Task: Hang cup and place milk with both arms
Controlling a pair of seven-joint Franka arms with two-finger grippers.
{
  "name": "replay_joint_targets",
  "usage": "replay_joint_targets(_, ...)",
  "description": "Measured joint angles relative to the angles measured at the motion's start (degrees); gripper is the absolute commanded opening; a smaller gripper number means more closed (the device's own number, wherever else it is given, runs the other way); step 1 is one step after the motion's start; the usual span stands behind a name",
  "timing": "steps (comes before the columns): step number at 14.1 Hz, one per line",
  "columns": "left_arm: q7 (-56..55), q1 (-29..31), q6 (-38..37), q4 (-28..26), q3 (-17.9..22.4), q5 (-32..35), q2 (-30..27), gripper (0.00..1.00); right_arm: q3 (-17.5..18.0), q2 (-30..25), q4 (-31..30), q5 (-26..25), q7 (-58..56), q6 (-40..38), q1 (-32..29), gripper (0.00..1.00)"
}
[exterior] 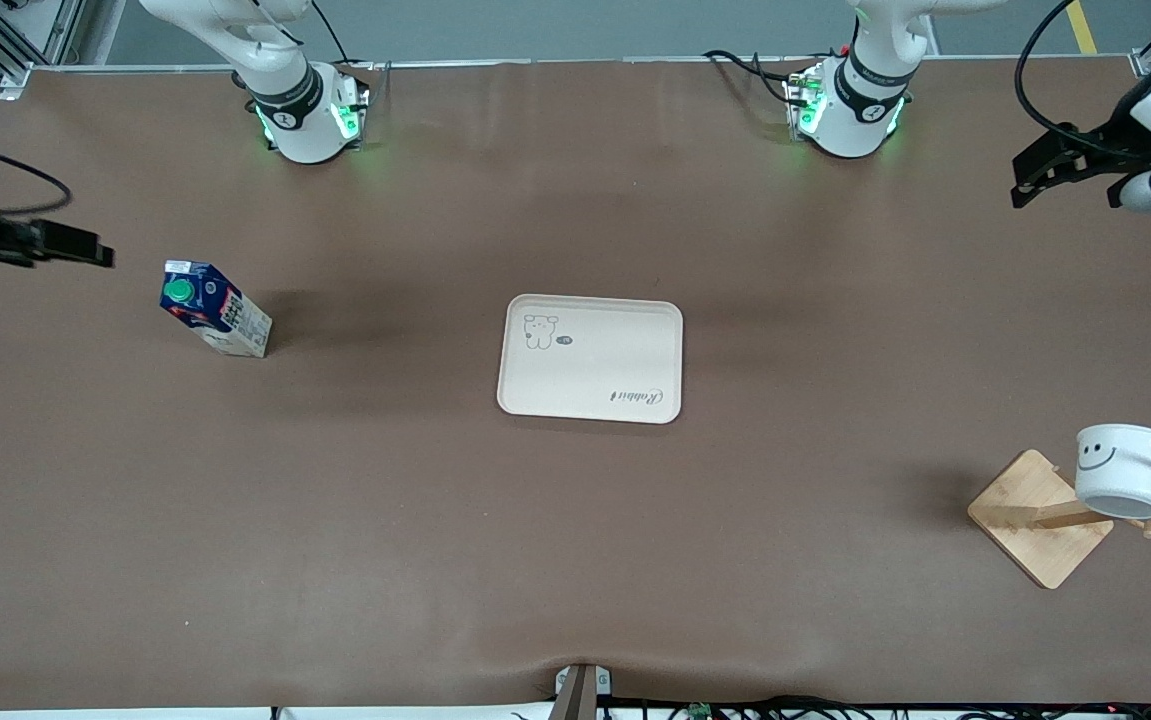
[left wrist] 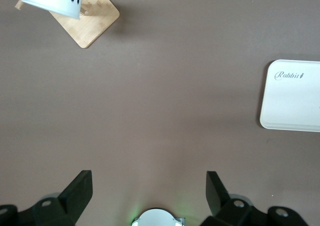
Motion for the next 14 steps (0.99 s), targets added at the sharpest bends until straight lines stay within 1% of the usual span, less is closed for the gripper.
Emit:
replay_joint_targets(2,-0.79,-0.04,-0.04,0.02,-0.24,0.00,-0.14,1.00,0.08,-0.33,3.69,-1.34,0.00,-1.27,0.02,1.00)
replay_joint_targets(4,-0.82,0.01,-0.07,0.08,-0.14,0.00,-0.28,1.00,0.02,-1.25,3.69,-3.04,0.00,-0.32,-0.08,1.00)
replay_joint_targets(6,-0.82,0.04,-0.07,0.12,-0.01,0.00,-0.36,1.00,-0.10,-3.18,0.80,-3.22,-0.12,2.20,-1.01,1.00)
replay_joint_targets(9,-0.83,0.05,-0.09,0.12,0.10,0.00,-0.37,1.00,-0.17,-8.10,-7.05,-3.29,-1.04,6.32,-1.46,1.00)
replay_joint_targets(11,-0.83,0.09,-0.14,0.12,0.22,0.00,-0.39,1.00,-0.21,-11.18,-11.92,-3.50,-4.58,8.91,-1.54,1.00)
replay_joint_targets(12,-0.83,0.15,-0.16,0.12,0.30,0.00,-0.44,1.00,-0.27,-12.04,-13.25,-3.62,-6.52,9.54,-1.77,1.00)
replay_joint_targets(14,-0.83,0.20,-0.19,0.12,0.47,0.00,-0.59,1.00,-0.36,-12.55,-13.99,-3.66,-8.82,9.82,-2.59,1.00)
